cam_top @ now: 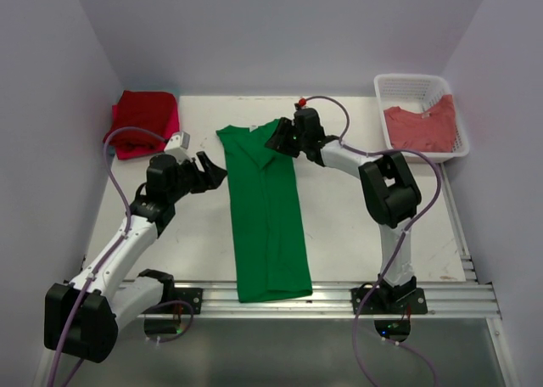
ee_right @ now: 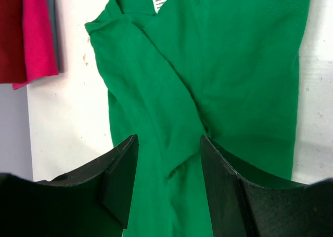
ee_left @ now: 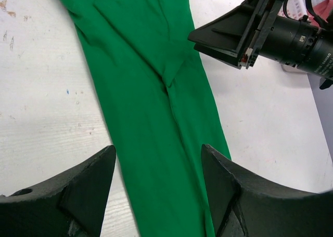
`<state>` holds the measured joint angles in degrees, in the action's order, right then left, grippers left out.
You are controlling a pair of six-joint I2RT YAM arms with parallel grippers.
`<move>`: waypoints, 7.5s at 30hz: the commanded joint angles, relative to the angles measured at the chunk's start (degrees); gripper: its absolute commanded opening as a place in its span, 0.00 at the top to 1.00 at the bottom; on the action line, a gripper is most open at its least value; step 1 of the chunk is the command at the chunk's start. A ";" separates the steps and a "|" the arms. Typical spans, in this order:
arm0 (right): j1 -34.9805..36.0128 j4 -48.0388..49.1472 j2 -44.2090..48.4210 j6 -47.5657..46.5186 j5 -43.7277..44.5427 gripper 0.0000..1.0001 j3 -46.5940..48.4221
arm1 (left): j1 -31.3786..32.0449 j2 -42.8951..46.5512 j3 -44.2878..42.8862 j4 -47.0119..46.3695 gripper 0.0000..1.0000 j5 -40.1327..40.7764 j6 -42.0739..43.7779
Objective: Fold and stack the t-shirts
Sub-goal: Rotate the tshirt 90 degrees, then grab the bottom of the folded rectangular tshirt with both arms
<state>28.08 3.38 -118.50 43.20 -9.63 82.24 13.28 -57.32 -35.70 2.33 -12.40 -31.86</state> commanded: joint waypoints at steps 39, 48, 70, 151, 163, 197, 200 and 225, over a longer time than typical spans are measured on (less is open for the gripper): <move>-1.01 19.34 -7.27 4.78 -11.81 1.00 -2.86 | 0.26 1.25 2.92 -0.39 0.31 2.30 0.92; -1.00 33.53 -12.28 11.55 -21.82 1.00 -3.32 | 0.26 1.16 4.24 -0.66 0.32 2.56 0.92; -1.00 29.41 -17.64 5.41 -37.74 1.00 1.96 | 0.26 -0.60 5.20 -1.36 0.32 2.74 0.66; -14.10 -6.81 -7.64 -14.90 -14.99 0.38 11.73 | -10.99 -81.37 -44.79 -49.61 0.35 -32.86 -21.05; -14.01 -10.49 9.49 -19.47 -4.88 0.35 -0.32 | -12.14 -50.73 -24.70 -47.81 0.23 -23.46 -9.56; 14.73 -30.64 61.11 2.05 -9.44 0.41 -54.98 | 18.18 16.45 14.42 35.82 0.29 -14.66 -18.76; 15.60 -29.22 59.35 3.64 -11.81 0.41 -56.75 | 21.25 16.72 17.33 33.80 0.30 -16.07 -21.66; 25.54 -13.48 48.19 13.40 -15.16 0.59 -60.53 | 35.41 5.99 19.97 22.99 0.30 -6.76 -26.68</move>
<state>52.29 -12.16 -69.30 54.50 -24.01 22.44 48.47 -50.87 -17.63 27.88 -24.27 -58.33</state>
